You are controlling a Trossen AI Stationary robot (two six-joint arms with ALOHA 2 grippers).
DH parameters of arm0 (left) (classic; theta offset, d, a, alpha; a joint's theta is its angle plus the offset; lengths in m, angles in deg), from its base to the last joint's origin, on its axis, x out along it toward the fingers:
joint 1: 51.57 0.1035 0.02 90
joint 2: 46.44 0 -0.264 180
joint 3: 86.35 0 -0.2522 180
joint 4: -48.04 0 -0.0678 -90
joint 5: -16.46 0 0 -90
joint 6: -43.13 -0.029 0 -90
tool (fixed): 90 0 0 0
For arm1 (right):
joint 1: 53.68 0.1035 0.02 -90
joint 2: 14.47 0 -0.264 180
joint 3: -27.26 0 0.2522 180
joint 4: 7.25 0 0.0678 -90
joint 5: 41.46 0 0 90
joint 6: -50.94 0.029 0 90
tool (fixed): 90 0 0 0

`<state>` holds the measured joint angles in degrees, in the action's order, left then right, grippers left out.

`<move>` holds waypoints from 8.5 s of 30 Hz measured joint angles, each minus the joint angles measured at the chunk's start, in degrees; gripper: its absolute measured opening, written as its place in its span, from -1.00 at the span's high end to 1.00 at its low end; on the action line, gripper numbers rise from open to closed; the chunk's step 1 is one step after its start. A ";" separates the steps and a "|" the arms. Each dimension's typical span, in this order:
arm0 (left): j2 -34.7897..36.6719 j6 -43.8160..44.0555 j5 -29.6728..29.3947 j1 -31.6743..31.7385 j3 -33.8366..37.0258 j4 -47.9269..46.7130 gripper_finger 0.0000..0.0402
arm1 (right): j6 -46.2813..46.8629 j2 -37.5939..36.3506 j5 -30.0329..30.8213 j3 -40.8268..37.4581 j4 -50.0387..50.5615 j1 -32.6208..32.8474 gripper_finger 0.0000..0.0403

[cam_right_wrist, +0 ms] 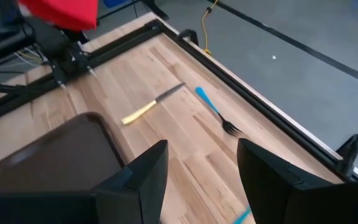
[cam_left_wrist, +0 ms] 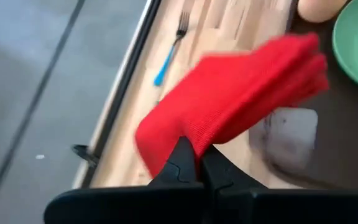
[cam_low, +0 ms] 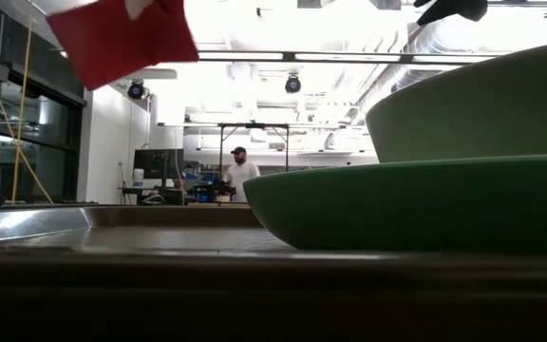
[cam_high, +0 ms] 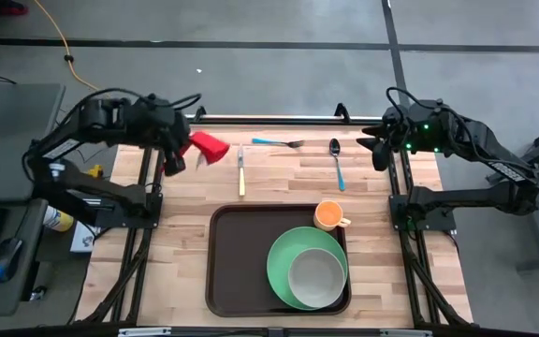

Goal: Set up tray
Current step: Put the red cloth table napkin to the left side of the brown tray, then put the yellow knife on the top of red cloth table napkin

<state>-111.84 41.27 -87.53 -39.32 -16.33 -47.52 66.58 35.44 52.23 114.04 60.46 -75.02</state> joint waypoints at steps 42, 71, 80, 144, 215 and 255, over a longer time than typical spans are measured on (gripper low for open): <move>10.34 44.41 -0.39 -34.23 54.77 72.84 0.93 | -4.79 6.66 -3.39 0.00 -1.47 2.01 0.16; -5.73 71.29 -22.69 -43.73 62.90 95.55 0.93 | -11.05 6.60 -10.74 0.00 -1.09 2.01 0.16; -5.73 74.38 -28.73 -50.48 65.91 99.72 0.93 | -11.63 6.60 -10.75 0.00 -1.07 1.99 0.16; -42.45 84.46 -41.70 -56.92 69.33 153.27 0.22 | -10.75 6.71 -10.97 0.00 -1.48 1.99 0.16; -19.73 85.86 -28.14 -56.85 69.31 102.44 -0.37 | -13.36 6.71 -11.37 0.00 -1.26 1.99 0.16; -16.29 65.06 -3.37 -40.39 55.58 55.71 -0.37 | -14.51 8.63 -12.44 -0.02 0.20 1.99 0.16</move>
<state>-128.13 106.33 -90.91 -79.71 39.25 8.19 52.07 44.08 39.79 114.01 60.66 -73.03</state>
